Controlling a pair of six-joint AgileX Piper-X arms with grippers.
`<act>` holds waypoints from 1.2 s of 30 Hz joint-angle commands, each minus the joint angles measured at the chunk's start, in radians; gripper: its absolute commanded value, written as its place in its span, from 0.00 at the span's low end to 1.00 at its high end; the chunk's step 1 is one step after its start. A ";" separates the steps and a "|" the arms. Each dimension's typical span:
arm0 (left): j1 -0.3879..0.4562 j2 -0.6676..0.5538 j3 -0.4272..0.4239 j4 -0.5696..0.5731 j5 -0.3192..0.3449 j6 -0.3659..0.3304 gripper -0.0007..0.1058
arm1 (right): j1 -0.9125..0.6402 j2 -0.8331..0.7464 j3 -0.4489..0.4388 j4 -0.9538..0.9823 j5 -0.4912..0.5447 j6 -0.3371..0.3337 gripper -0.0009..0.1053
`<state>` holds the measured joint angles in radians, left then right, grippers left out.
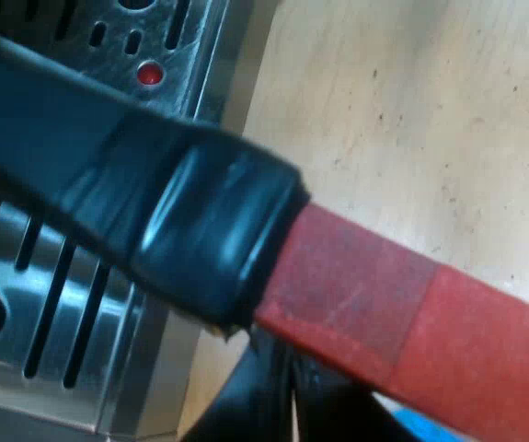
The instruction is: Put the handle in the coffee machine
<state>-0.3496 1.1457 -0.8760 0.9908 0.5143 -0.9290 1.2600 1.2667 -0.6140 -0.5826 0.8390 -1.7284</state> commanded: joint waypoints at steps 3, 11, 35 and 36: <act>-0.074 -0.011 -0.005 -0.081 0.101 -0.013 0.01 | 0.000 -0.152 0.000 0.342 -0.175 0.134 0.26; -0.158 -0.006 -0.005 -0.218 0.090 -0.016 0.01 | 0.000 -0.339 -0.048 0.625 -0.188 0.132 0.38; 0.110 -0.167 -0.011 -0.050 0.005 -0.138 0.55 | -0.015 -0.363 -0.221 0.924 -0.284 0.132 0.59; 0.142 -0.194 -0.017 -0.024 0.005 -0.141 0.61 | -0.029 -0.363 -0.221 0.924 -0.325 0.132 0.59</act>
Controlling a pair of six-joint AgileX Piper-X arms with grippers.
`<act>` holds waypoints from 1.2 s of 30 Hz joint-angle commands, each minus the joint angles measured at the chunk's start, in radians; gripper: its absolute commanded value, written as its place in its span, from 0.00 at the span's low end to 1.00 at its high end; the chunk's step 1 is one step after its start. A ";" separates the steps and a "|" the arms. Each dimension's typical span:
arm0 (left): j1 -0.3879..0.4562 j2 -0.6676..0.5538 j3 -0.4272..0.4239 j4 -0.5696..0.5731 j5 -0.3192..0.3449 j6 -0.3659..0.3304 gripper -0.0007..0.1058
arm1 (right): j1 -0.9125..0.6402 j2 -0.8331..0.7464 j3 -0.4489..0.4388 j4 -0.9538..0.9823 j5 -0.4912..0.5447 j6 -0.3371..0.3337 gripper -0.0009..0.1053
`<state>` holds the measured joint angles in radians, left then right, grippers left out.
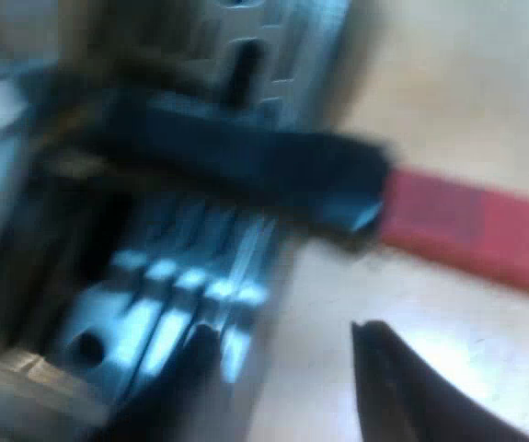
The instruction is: Put the handle in the coffee machine
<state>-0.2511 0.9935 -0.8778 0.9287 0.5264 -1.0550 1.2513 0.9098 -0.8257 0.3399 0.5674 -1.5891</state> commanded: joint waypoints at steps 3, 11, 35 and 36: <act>0.112 -0.100 -0.038 0.077 -0.012 -0.019 0.66 | -0.080 -0.006 -0.018 0.001 -0.136 -0.007 0.59; 0.248 -0.177 -0.178 0.066 -0.030 -0.213 0.66 | -0.267 -0.006 -0.122 0.054 -0.242 -0.021 0.59; 0.499 -0.441 -0.303 0.003 -0.037 -0.471 0.66 | -1.189 -0.337 -0.163 0.470 -0.397 -0.196 0.59; 0.499 -0.476 -0.277 0.021 -0.037 -0.441 0.66 | -1.188 -0.375 -0.142 0.474 -0.403 -0.196 0.59</act>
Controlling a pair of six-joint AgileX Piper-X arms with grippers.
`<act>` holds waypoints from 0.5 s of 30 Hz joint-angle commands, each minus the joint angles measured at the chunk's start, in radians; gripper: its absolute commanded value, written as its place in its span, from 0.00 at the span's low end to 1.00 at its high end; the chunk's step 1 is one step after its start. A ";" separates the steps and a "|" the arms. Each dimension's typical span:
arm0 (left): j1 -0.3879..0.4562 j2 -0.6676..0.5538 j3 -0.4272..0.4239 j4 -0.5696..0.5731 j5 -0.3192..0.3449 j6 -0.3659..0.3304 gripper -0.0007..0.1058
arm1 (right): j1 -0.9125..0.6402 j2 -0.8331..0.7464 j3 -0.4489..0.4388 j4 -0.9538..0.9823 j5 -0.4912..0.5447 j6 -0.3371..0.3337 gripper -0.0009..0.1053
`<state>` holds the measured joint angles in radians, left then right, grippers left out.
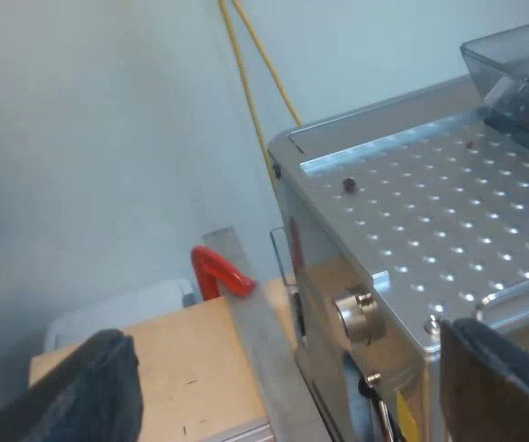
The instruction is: Put the handle in the coffee machine
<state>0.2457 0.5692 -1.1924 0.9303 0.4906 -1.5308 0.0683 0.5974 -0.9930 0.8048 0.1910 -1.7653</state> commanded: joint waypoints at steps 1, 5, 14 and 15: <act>0.002 -0.083 0.057 0.038 -0.001 0.060 0.66 | -0.005 -0.112 0.052 0.013 -0.040 -0.020 0.59; 0.002 -0.206 0.154 0.109 -0.001 0.127 0.66 | -0.005 -0.272 0.121 0.037 -0.047 -0.020 0.59; 0.002 -0.470 0.329 0.213 -0.001 0.119 0.66 | -0.005 -0.608 0.251 0.060 -0.047 -0.020 0.59; 0.002 -0.568 0.364 0.272 -0.001 0.118 0.66 | -0.005 -0.647 0.262 0.079 -0.045 -0.020 0.59</act>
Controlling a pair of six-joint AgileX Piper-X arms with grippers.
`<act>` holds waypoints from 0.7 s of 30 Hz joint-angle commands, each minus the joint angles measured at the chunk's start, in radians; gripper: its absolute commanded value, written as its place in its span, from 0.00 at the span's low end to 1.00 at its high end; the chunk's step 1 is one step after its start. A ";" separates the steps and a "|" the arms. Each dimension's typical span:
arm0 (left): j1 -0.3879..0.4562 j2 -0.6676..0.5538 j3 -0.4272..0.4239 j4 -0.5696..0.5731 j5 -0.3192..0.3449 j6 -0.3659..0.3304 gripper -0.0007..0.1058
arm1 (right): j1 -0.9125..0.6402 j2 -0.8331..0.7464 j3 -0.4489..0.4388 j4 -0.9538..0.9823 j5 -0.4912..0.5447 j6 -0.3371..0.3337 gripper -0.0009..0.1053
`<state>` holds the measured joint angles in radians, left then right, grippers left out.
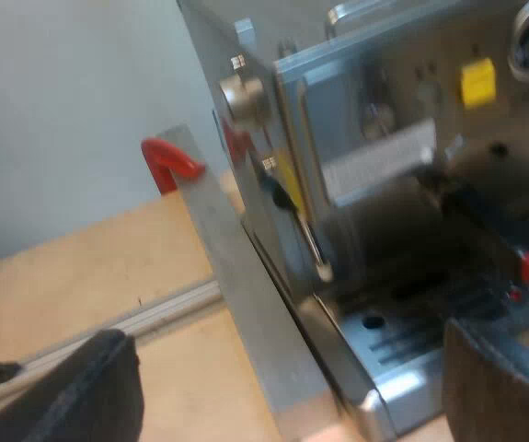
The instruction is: Put the handle in the coffee machine
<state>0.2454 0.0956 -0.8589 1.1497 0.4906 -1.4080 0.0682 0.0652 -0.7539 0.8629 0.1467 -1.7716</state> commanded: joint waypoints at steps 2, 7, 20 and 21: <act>0.002 -0.145 0.043 0.092 -0.007 -0.008 0.66 | -0.005 -0.126 0.022 0.071 0.002 -0.014 0.59; 0.002 -0.253 0.033 0.229 -0.007 -0.008 0.66 | -0.005 -0.121 0.059 0.167 0.008 -0.014 0.59; -0.043 -0.244 0.075 -0.011 -0.052 -0.205 0.66 | -0.005 -0.119 0.081 0.054 0.006 -0.012 0.59; -0.051 -0.241 0.090 -0.055 -0.053 -0.232 0.66 | -0.005 -0.116 0.081 0.038 0.006 -0.017 0.59</act>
<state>0.1986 -0.0145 -0.7758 1.1480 0.4461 -1.6033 0.0682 -0.0066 -0.6690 0.9290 0.1515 -1.7738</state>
